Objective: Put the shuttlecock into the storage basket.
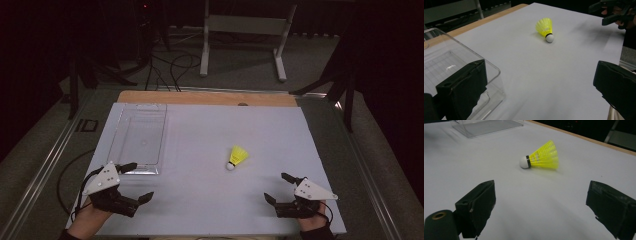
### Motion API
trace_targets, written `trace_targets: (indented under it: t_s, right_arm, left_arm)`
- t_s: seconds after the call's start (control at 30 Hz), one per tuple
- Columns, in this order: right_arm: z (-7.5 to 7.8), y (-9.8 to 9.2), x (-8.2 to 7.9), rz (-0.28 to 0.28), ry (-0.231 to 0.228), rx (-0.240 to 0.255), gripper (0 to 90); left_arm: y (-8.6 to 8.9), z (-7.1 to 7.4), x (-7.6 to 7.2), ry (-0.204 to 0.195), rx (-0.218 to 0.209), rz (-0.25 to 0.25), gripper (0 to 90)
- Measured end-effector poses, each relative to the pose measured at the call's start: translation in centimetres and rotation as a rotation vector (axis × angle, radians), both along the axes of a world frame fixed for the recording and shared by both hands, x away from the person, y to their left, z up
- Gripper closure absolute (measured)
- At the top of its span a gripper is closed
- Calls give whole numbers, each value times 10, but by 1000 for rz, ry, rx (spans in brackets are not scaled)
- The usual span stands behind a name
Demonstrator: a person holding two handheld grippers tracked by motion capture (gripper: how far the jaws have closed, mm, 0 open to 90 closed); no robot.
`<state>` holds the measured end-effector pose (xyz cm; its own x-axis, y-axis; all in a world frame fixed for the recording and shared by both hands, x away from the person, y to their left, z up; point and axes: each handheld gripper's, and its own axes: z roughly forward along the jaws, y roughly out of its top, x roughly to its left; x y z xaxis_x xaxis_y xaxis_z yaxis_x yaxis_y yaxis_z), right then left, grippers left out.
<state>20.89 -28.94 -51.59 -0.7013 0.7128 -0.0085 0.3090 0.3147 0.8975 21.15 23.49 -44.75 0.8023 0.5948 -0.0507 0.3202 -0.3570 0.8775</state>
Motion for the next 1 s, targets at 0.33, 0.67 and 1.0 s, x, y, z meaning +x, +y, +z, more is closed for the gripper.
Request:
trace_targets:
  t_s: [0.33, 0.67, 1.0]
  right_arm:
    - [1, 0, 0, 7, -4, 7, 91]
    - [1, 0, 0, 7, -4, 4, 91]
    - [1, 0, 0, 9, -3, 3, 91]
  left_arm:
    - [-12, 13, 9, 13, 42, -23, 0]
    - [-29, 25, 20, 37, 84, -67, 0]
    - [-50, 30, 30, 74, 137, -84, 0]
